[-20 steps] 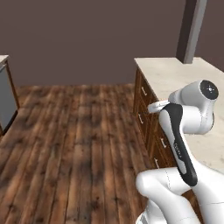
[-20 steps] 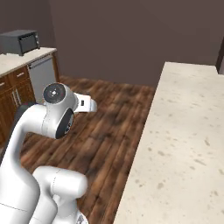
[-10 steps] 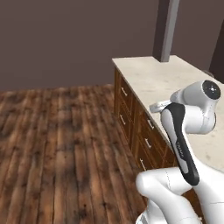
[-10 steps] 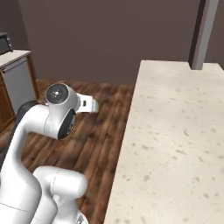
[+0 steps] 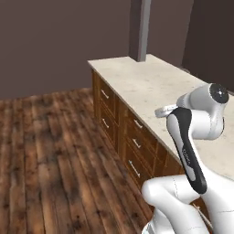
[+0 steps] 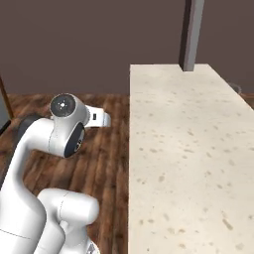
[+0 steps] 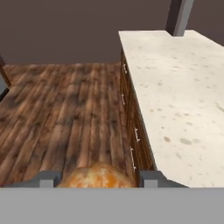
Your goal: Retrieve the tangerine and orange from the fridge and place them into the bowl on the dining table.
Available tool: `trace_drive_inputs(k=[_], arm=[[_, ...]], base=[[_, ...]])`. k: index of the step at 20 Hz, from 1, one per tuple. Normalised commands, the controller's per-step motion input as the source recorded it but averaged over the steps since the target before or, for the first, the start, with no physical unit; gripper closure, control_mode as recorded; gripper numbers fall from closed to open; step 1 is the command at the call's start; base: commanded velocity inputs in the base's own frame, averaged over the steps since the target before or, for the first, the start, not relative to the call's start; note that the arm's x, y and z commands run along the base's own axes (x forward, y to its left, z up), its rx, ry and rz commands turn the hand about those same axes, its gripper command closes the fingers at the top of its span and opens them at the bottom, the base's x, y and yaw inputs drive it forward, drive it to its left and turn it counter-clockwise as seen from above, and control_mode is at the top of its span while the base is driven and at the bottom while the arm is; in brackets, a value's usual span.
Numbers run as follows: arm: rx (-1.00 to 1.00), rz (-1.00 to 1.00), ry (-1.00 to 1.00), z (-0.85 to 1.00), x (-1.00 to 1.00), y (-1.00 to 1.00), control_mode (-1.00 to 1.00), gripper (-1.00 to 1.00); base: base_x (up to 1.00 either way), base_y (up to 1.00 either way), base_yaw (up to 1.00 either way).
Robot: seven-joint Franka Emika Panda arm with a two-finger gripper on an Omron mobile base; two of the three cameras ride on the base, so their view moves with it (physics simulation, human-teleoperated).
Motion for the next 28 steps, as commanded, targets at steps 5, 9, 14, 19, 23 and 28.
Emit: trace_drive_inputs(k=[5,9,14,19,23,28], arm=[[0.00,0.00,0.00,0.00,0.00,0.00,1.00,1.00],[0.00,0.00,0.00,0.00,0.00,0.00,1.00,1.00],[0.00,0.00,0.00,0.00,0.00,0.00,1.00,1.00],[0.00,0.00,0.00,0.00,0.00,0.00,1.00,1.00],[0.00,0.00,0.00,0.00,0.00,0.00,1.00,1.00],[0.00,0.00,0.00,0.00,0.00,0.00,1.00,1.00]], base=[[-1.00,0.00,-0.34],[-1.00,0.00,-0.29],[-1.00,-0.07,-0.27],[-1.00,-0.26,-0.31],[-1.00,-0.38,-0.38],[-0.72,-0.37,-0.47]])
